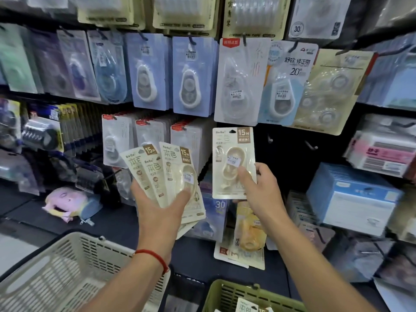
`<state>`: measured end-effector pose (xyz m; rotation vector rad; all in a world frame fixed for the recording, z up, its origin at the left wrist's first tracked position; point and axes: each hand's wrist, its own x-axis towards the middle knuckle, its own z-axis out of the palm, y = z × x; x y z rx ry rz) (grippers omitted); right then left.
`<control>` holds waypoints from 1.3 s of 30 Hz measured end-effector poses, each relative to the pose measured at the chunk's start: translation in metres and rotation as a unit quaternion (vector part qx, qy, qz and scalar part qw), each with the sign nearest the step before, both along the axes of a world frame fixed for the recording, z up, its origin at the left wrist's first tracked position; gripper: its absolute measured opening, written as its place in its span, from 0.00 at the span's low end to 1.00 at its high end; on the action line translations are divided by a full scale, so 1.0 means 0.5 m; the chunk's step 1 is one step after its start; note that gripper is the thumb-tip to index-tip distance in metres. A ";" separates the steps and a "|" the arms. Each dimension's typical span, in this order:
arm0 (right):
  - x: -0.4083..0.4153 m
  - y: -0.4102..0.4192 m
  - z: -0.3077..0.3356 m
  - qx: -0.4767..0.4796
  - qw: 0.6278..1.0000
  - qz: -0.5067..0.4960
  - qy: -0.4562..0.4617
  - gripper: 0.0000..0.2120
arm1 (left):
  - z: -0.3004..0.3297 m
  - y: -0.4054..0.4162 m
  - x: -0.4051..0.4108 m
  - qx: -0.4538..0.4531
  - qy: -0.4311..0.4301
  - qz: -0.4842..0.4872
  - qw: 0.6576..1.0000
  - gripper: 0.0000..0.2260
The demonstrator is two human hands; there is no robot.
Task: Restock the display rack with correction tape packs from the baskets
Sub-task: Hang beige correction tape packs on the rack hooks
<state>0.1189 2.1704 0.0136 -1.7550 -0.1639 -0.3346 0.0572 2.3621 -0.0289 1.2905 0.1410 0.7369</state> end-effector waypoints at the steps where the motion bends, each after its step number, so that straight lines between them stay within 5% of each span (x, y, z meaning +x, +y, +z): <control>1: 0.002 0.003 -0.001 0.004 1.000 -0.005 -0.012 0.08 | 0.001 0.000 -0.001 0.002 -0.003 0.002 1.000 0.35; 5: 0.007 0.016 -0.004 -0.021 0.998 -0.038 -0.035 0.12 | 0.009 -0.009 -0.004 0.011 -0.018 0.001 1.000 0.34; 8: 0.007 0.016 -0.017 -0.179 0.979 -0.094 -0.002 0.25 | 0.011 -0.018 -0.004 0.017 -0.032 -0.013 0.999 0.33; 10: -0.006 0.018 -0.033 -0.229 0.968 -0.102 -0.013 0.25 | 0.009 -0.023 -0.002 0.004 -0.033 -0.041 0.999 0.33; 14: -0.035 0.025 -0.058 -0.086 0.985 0.137 0.065 0.17 | 0.004 -0.030 -0.001 0.005 -0.025 -0.091 0.996 0.36; 16: -0.040 0.024 -0.062 -0.066 0.981 0.174 0.061 0.16 | 0.001 -0.030 -0.002 0.003 -0.020 -0.104 0.994 0.38; 21: -0.040 0.019 -0.063 0.050 0.992 0.116 0.020 0.14 | -0.001 -0.015 -0.005 -0.024 -0.002 -0.120 0.993 0.36; 27: -0.029 0.011 -0.045 0.009 0.993 0.045 -0.107 0.08 | -0.006 0.013 -0.005 -0.013 0.008 -0.057 0.998 0.34; 39: -0.011 0.024 -0.028 0.132 0.989 0.032 -0.065 0.07 | 0.005 0.009 -0.010 0.001 -0.001 -0.024 1.000 0.32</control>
